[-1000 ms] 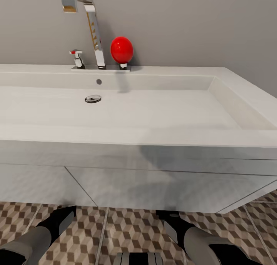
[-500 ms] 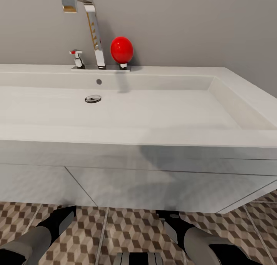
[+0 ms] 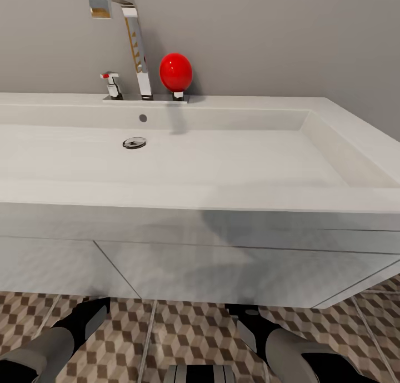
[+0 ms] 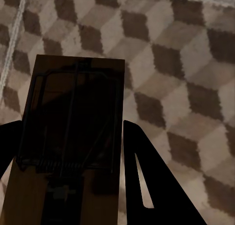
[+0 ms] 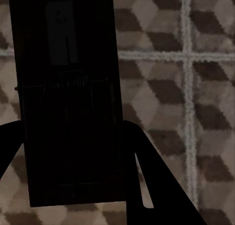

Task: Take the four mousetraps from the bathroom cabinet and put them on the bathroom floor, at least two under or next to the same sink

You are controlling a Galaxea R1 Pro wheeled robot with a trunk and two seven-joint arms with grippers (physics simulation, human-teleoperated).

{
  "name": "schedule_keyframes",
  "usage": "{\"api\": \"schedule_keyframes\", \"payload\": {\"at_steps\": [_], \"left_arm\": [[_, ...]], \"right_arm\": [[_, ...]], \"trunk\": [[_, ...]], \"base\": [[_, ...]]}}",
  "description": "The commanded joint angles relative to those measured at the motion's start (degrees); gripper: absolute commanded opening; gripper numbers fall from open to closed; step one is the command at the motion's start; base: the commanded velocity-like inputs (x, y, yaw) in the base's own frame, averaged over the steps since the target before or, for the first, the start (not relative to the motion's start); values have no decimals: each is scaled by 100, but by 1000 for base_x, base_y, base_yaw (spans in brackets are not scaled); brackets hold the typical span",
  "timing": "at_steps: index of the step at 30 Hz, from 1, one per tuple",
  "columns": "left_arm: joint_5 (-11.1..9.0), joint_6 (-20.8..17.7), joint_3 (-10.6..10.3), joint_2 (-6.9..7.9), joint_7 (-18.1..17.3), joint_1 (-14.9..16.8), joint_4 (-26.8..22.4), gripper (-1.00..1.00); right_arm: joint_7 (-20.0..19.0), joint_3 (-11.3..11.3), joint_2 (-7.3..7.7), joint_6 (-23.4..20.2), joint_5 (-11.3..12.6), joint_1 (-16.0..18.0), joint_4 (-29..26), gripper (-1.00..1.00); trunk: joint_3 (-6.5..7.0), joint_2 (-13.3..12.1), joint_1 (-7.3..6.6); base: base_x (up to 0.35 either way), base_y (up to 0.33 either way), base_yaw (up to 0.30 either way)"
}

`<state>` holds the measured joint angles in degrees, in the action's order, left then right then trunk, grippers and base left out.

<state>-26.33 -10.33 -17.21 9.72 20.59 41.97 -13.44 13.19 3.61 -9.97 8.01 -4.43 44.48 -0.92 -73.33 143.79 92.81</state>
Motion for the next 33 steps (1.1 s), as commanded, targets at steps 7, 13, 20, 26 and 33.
{"api": "schedule_keyframes", "payload": {"at_steps": [7, 13, 20, 26, 33], "left_arm": [[-7, -28, -47, -3, 32, 110, -51, -100], [-13, -5, -38, 11, 32, 110, -110, -100], [-13, 4, -36, 2, 32, 110, -129, -100], [-13, 5, -31, 3, 33, 110, -127, -100], [-17, 5, -28, 4, 32, 110, -124, -100]], "right_arm": [[26, -10, -2, 25, -58, 8, -339, -100], [26, -10, -2, 25, -58, 8, -339, -100], [26, -10, -2, 25, -58, 8, -335, -100], [26, -10, -2, 25, -58, 8, -332, -100], [26, -10, -2, 25, -58, 8, -330, -100]], "trunk": [[-2, 2, -2], [-2, 2, -2], [-2, 2, -2], [-47, 5, 3], [-113, 9, 10]], "base": [[0, 0, 0], [0, 0, 0], [0, 0, 0], [0, 0, 0], [0, 0, 0]]}}
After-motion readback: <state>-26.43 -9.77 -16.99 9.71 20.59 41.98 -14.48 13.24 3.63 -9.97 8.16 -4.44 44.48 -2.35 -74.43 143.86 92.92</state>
